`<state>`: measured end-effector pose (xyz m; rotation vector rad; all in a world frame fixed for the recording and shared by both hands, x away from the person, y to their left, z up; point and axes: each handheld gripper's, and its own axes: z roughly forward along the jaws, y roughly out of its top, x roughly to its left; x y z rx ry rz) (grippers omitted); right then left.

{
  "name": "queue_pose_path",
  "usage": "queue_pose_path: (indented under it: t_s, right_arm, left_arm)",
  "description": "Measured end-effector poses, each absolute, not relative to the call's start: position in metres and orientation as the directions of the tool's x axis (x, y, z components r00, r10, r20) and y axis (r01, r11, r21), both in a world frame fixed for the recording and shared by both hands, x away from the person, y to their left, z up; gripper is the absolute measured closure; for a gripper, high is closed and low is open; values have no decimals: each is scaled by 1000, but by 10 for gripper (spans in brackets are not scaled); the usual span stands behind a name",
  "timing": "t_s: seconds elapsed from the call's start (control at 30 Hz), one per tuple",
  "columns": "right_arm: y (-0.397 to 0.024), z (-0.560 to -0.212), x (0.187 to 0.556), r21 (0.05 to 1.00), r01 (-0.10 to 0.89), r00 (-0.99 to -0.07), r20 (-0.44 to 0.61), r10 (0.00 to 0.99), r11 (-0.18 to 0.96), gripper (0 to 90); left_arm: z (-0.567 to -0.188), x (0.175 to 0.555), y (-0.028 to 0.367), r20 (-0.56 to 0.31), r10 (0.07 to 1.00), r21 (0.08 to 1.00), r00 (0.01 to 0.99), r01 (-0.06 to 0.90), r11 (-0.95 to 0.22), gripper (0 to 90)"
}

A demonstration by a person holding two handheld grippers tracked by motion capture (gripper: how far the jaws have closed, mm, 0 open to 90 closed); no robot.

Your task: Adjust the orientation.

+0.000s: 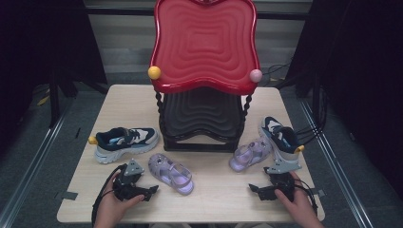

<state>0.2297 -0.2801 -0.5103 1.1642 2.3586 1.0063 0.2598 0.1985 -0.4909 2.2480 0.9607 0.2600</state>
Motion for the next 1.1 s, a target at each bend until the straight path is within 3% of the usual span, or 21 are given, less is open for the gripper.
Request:
queue_pose_path:
  t_s: [0.57,1.1]
  right_arm:
    - [-280,-510,230,715,560,-615,20,789,418,96]
    - [-280,-510,230,715,560,-615,20,789,418,96]
  left_arm:
    - [-463,250,167,-179,625,645,760,570,-508,219]
    - [-461,253,143,-168,593,620,787,552,-557,292]
